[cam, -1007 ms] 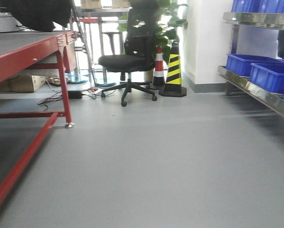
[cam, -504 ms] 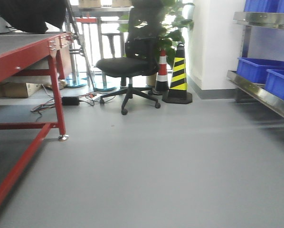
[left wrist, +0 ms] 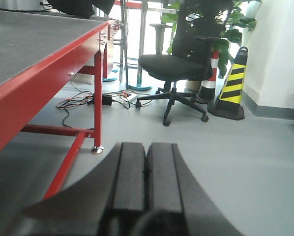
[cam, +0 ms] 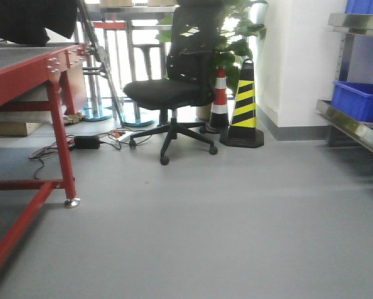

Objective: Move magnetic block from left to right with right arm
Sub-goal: 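Drive the base away from the first table holding the cube, then turn the base past the black chair and cones, then drive up to the second table near the grey crates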

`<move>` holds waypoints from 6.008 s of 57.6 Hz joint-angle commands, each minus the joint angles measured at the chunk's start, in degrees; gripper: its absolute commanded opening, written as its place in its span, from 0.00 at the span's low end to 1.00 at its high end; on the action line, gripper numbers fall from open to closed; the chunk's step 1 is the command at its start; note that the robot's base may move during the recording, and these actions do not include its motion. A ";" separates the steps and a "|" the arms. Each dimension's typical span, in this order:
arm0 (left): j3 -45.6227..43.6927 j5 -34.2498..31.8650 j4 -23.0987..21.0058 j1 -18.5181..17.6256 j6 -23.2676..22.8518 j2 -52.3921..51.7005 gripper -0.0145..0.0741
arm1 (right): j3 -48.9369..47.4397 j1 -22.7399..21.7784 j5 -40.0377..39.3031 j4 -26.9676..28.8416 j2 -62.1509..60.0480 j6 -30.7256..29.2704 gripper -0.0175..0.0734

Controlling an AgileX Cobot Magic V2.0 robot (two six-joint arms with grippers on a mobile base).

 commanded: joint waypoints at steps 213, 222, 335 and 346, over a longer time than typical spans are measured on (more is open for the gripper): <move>0.48 -4.82 -0.16 -0.10 -0.10 -0.47 0.03 | -1.70 -0.26 -5.06 0.15 0.43 -0.56 0.46; 0.48 -4.82 -0.16 -0.10 -0.10 -0.47 0.03 | -1.70 -0.26 -5.06 0.15 0.43 -0.56 0.46; 0.48 -4.82 -0.16 -0.10 -0.10 -0.47 0.03 | -1.70 -0.26 -5.06 0.15 0.43 -0.56 0.46; 0.48 -4.82 -0.16 -0.10 -0.10 -0.47 0.03 | -1.70 -0.26 -5.06 0.15 0.43 -0.56 0.46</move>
